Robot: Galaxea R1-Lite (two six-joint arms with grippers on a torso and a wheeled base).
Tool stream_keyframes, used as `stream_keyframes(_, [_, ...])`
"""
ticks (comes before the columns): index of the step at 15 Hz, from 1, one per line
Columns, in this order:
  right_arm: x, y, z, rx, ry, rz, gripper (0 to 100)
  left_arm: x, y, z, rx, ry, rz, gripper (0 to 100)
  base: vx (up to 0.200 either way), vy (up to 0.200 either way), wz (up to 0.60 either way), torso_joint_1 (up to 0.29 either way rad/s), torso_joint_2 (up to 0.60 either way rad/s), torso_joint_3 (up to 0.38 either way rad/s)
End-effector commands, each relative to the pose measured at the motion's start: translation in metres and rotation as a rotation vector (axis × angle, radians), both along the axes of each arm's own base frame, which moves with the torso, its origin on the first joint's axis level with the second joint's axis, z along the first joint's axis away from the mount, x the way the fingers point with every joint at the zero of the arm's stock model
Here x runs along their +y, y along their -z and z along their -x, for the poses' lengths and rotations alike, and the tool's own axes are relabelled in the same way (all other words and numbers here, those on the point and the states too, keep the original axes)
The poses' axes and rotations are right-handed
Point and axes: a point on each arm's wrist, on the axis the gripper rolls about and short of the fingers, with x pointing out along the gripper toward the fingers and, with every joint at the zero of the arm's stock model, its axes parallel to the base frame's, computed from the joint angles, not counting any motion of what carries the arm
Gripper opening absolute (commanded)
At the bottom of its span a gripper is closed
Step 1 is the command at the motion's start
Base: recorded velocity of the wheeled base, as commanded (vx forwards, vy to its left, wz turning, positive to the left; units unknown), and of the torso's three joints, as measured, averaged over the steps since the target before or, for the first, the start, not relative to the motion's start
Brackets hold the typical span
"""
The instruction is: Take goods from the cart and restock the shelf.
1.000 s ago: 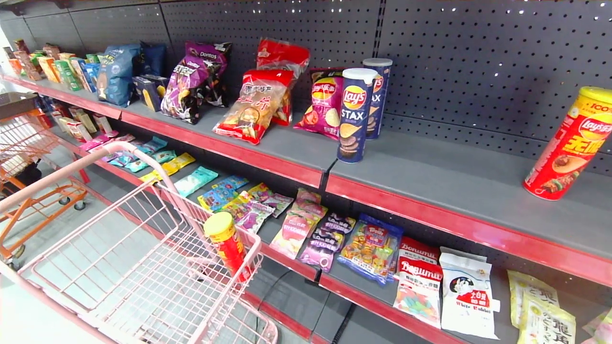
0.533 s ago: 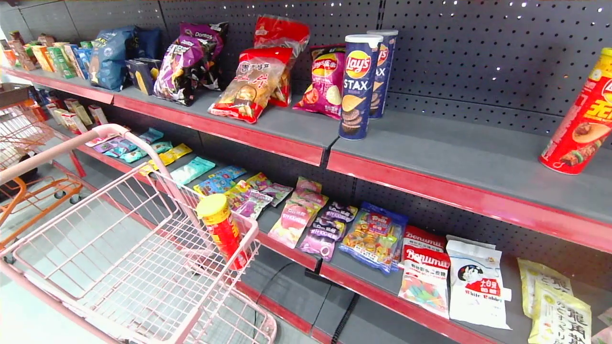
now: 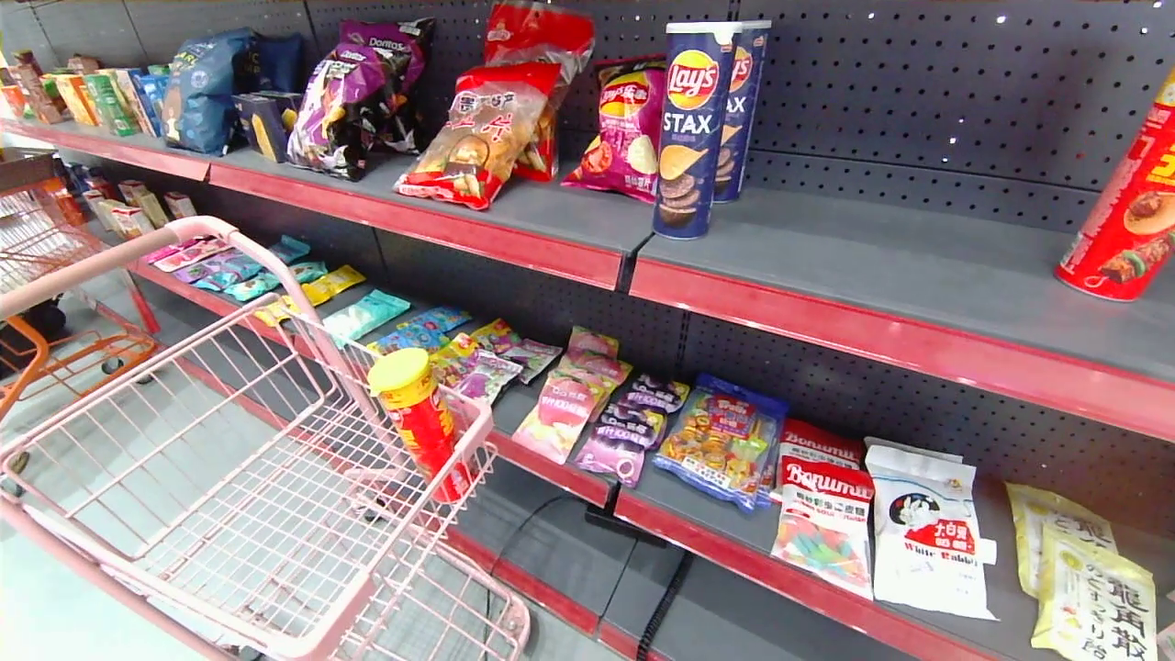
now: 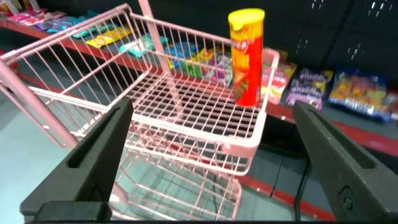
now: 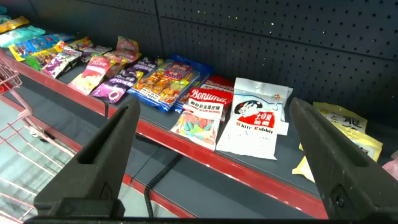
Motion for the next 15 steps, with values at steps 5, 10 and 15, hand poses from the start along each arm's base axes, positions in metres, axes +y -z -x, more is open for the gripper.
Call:
stream_keyframes(5, [0.000,0.000,0.000,0.000,0.000,0.000,100,-0.004,-0.150,-0.125,0.241,0.091,0.169,100,0.000,0.000,0.00,0.000,0.00,0.000])
stream_keyframes(10, [0.000,0.000,0.000,0.000,0.003,0.001,100,0.001,-0.082,-0.276,0.356,0.291,0.090,100,0.000,0.000,0.00,0.000,0.00,0.000])
stream_keyframes(15, [0.000,0.000,0.000,0.000,0.009,0.000,100,-0.007,0.007,-0.334,0.439,0.546,0.029,100,0.000,0.000,0.00,0.000,0.00,0.000])
